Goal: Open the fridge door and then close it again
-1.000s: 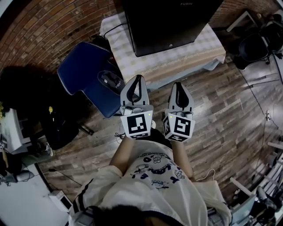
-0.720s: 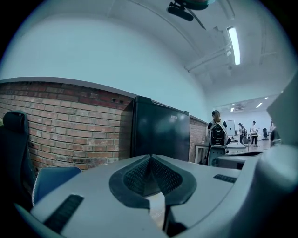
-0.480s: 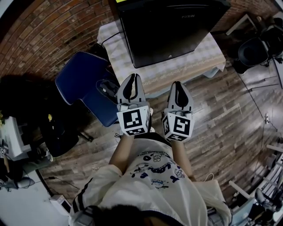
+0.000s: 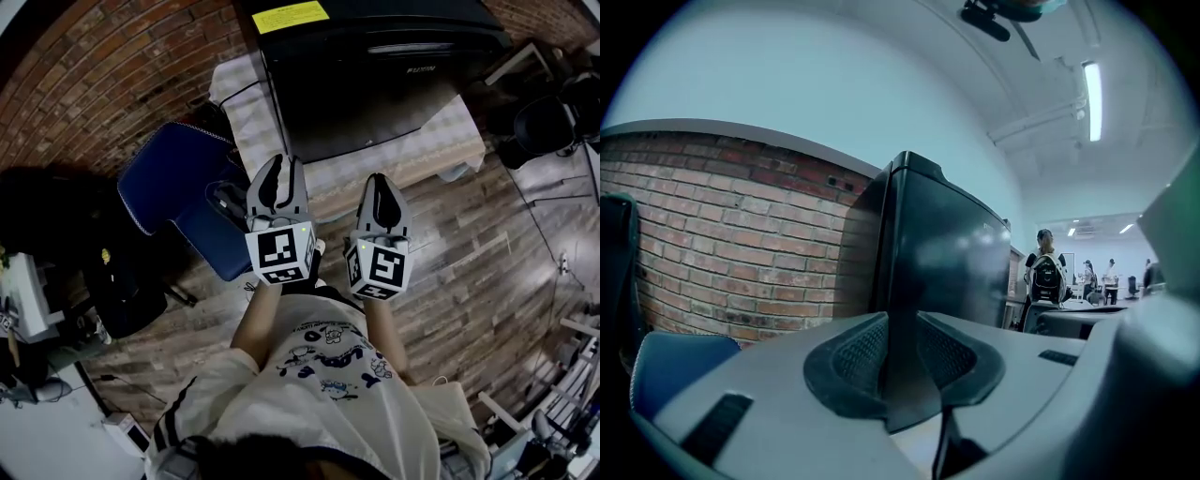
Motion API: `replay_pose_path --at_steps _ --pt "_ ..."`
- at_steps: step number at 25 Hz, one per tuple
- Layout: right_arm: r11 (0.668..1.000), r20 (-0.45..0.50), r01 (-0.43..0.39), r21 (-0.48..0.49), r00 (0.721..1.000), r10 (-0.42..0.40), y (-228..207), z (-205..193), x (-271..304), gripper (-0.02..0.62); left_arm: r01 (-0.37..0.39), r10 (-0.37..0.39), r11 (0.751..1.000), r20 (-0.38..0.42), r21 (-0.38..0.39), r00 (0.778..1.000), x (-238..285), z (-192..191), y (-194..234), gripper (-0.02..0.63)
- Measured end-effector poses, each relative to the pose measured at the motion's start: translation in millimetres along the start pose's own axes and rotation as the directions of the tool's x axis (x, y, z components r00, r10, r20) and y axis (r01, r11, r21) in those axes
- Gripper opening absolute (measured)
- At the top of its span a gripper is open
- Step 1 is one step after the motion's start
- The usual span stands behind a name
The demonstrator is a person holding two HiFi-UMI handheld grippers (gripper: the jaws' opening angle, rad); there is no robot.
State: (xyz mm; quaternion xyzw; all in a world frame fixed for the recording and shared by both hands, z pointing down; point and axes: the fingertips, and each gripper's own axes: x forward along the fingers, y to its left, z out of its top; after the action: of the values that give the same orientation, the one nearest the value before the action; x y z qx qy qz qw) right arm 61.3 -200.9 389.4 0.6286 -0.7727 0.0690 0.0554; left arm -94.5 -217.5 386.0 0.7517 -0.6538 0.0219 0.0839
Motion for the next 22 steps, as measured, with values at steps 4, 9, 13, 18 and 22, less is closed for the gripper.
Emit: replay_pose_path --at_steps 4,9,13,18,22 --pt "1.0 -0.013 -0.007 -0.004 1.0 0.007 4 -3 15 0.044 0.023 -0.023 1.0 -0.017 -0.004 1.0 14 -5 6 0.127" --pt "1.0 -0.036 -0.014 -0.011 0.999 0.013 8 -9 31 0.044 0.075 -0.075 0.997 -0.04 -0.002 0.996 30 -12 7 0.15" --pt "1.0 -0.053 -0.013 -0.015 0.999 0.012 11 -13 40 0.044 0.124 -0.123 0.992 -0.062 0.016 0.99 43 -17 7 0.16" --pt "1.0 -0.075 -0.013 -0.021 0.997 0.011 12 -20 50 0.043 0.153 -0.151 0.988 -0.065 0.026 0.986 57 -16 10 0.19" --pt "1.0 -0.084 -0.019 -0.024 0.996 0.017 15 -21 56 0.044 0.171 -0.169 0.985 -0.071 0.026 0.983 63 -18 12 0.207"
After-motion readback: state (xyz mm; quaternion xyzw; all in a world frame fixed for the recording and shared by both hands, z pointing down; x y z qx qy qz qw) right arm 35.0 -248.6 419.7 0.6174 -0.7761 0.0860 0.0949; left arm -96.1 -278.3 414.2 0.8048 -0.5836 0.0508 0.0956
